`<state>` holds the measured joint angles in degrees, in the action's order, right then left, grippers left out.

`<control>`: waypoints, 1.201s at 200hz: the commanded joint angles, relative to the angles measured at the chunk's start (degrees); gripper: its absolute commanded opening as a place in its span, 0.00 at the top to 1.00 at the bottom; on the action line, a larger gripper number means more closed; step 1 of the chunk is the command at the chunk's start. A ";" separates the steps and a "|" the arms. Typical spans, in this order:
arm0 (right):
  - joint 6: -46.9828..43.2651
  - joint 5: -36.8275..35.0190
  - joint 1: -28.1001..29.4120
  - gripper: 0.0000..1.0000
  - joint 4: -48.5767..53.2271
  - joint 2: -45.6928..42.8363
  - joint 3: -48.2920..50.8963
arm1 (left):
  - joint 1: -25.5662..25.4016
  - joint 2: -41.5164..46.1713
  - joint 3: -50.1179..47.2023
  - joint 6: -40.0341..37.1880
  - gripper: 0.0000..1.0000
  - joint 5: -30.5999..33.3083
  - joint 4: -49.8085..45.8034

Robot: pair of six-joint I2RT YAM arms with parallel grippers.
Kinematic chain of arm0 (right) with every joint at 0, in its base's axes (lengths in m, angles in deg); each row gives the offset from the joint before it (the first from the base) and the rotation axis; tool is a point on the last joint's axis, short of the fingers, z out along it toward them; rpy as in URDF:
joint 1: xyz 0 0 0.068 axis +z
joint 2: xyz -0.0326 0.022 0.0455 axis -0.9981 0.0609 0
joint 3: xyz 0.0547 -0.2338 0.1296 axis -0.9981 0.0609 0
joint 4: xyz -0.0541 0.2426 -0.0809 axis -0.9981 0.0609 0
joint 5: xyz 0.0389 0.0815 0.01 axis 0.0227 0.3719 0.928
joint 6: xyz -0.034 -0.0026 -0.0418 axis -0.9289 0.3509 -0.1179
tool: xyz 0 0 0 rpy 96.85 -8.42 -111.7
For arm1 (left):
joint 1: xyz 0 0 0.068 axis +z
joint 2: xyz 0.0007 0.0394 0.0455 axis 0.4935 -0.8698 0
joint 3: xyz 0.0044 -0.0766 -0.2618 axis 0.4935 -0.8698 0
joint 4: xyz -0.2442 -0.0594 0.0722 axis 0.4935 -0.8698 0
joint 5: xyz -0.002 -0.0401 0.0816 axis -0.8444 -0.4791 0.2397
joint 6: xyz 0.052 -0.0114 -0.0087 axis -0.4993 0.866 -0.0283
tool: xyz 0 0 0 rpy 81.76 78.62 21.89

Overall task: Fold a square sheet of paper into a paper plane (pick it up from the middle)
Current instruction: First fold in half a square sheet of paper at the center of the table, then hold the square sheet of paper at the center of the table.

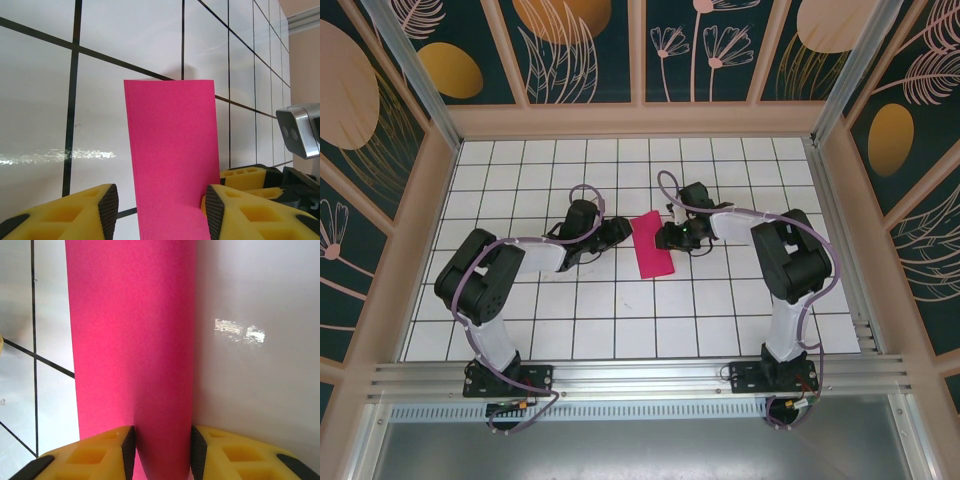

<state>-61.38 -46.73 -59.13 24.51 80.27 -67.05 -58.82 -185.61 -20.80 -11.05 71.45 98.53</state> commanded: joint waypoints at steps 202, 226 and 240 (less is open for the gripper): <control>-1.63 -7.00 2.06 0.61 2.61 7.92 -1.29 | -0.19 -1.93 1.68 0.87 0.49 -4.14 3.21; -2.11 -7.57 2.07 0.62 2.86 7.88 -1.08 | -0.52 -2.68 2.43 0.91 0.50 -4.89 3.07; -2.34 -7.85 2.07 0.62 2.88 7.85 -1.05 | -0.63 -3.04 2.85 0.89 0.52 -5.08 2.98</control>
<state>-62.16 -48.44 -58.47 28.12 81.89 -69.85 -58.95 -187.45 -19.66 -10.59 67.93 100.26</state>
